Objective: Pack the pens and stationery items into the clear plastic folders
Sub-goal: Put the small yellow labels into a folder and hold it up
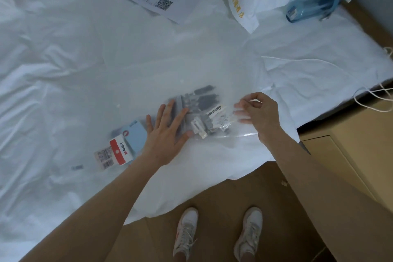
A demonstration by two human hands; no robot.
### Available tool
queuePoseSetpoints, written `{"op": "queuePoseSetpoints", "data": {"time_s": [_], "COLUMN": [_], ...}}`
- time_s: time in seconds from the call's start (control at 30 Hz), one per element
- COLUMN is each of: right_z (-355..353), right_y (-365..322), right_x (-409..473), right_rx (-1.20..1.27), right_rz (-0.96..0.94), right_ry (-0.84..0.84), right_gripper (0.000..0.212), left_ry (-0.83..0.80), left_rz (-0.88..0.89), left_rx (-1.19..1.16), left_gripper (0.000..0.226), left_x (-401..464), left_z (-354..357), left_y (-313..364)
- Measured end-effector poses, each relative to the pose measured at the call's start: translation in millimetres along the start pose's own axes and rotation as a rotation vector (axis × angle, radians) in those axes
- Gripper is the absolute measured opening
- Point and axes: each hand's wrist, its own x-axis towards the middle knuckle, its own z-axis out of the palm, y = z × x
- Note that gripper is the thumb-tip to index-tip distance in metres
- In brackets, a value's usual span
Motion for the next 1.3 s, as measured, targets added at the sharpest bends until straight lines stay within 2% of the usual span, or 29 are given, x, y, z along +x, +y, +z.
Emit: {"op": "queuePoseSetpoints", "data": {"time_s": [0.17, 0.37, 0.5, 0.6, 0.7, 0.83, 0.9, 1.0, 1.07, 1.17, 1.3], "right_z": [-37, -91, -126, -146, -168, -193, -197, -198, -198, -203, -215], "right_y": [2, 12, 27, 40, 57, 84, 95, 105, 111, 123, 144], "right_x": [-7, -17, -31, -49, -73, -107, -121, -141, -154, -173, -198], "right_rx": [0.071, 0.136, 0.137, 0.124, 0.116, 0.197, 0.229, 0.297, 0.354, 0.442, 0.534], "right_rz": [-0.004, 0.037, 0.074, 0.097, 0.133, 0.153, 0.147, 0.092, 0.053, 0.018, -0.004], "right_ry": [0.040, 0.181, 0.309, 0.400, 0.494, 0.533, 0.540, 0.563, 0.576, 0.601, 0.648], "right_gripper": [0.011, 0.013, 0.010, 0.002, 0.008, 0.004, 0.006, 0.009, 0.014, 0.014, 0.013], "left_ry": [0.015, 0.000, 0.012, -0.004, 0.027, 0.074, 0.008, -0.119, -0.144, -0.090, 0.071], "left_rz": [0.027, 0.056, -0.009, -0.146, -0.241, -0.026, 0.078, 0.056, 0.051, 0.071, 0.219], "left_rx": [-0.030, -0.051, 0.025, 0.120, 0.119, 0.111, 0.086, 0.071, 0.072, -0.030, -0.162], "left_gripper": [0.078, 0.074, 0.064, 0.062, 0.067, 0.081, 0.073, 0.073, 0.075, 0.074, 0.054], "left_x": [3, 5, 8, 16, 23, 29, 26, 20, 17, 13, 9], "left_z": [-7, -8, -10, -8, -8, 0, 7, 17, 20, 19, 20], "left_y": [-7, -18, 0, 30, 55, 95, 125, 158, 168, 174, 176]}}
